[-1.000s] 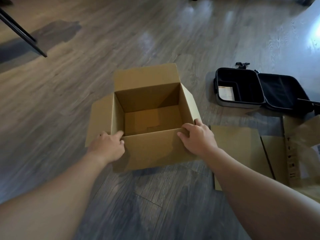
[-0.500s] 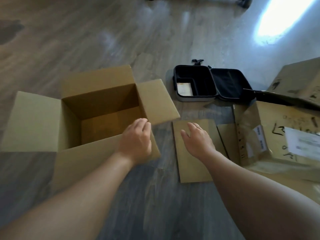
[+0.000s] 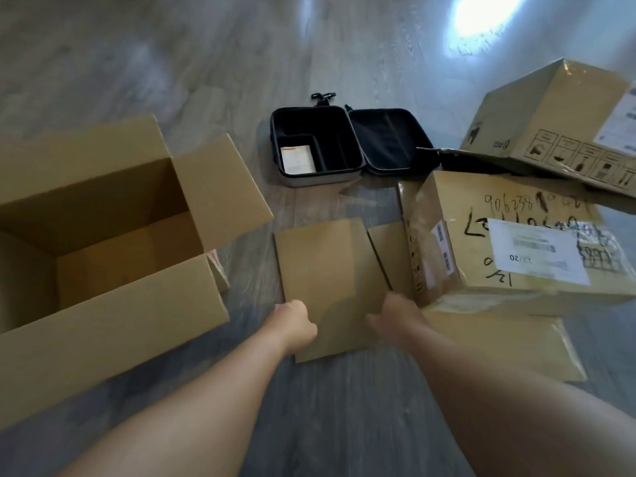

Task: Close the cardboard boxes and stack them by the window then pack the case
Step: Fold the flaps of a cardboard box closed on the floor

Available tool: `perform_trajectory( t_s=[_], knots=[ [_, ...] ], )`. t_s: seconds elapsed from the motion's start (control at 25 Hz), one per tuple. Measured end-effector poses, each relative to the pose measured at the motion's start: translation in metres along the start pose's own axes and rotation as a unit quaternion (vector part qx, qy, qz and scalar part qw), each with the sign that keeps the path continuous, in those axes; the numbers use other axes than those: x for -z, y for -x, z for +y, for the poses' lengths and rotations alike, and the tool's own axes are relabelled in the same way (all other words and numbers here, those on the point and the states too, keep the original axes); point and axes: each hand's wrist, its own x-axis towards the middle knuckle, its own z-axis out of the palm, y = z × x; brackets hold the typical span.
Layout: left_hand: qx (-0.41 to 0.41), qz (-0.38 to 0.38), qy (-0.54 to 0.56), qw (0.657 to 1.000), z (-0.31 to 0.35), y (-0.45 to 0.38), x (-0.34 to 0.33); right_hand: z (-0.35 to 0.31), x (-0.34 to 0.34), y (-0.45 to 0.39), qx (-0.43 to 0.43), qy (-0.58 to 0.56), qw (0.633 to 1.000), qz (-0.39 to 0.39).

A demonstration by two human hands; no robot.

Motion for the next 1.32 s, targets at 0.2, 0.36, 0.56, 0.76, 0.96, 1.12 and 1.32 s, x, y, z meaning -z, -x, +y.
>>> perform_trajectory(
  t_s=[0.2,0.36,0.56,0.76,0.96,1.12,1.32],
  knots=[
    [0.022,0.001,0.089,0.996,0.008,-0.008,-0.007,-0.008,-0.009,-0.001,0.026,0.029,0.999,0.006],
    [0.038,0.061,0.146,0.987,0.000,-0.010,-0.007,-0.013,-0.007,-0.005,-0.018,-0.053,0.998,0.028],
    [0.046,0.065,0.270,0.959,-0.004,-0.011,-0.006,-0.011,-0.012,-0.004,-0.037,-0.042,0.998,0.016],
    [0.074,0.086,0.339,0.934,-0.010,-0.013,-0.006,-0.015,-0.010,-0.001,-0.055,-0.143,0.988,0.028],
    [0.053,0.158,0.175,0.970,-0.011,-0.003,0.000,-0.002,-0.007,0.005,0.017,-0.120,0.990,0.078],
    [0.016,0.193,0.149,0.970,0.000,0.002,0.015,-0.003,0.010,0.006,0.081,-0.081,0.987,0.113],
    [-0.055,0.243,0.133,0.959,0.020,0.013,0.036,-0.010,0.030,0.018,0.100,-0.066,0.973,0.197]
  ],
)
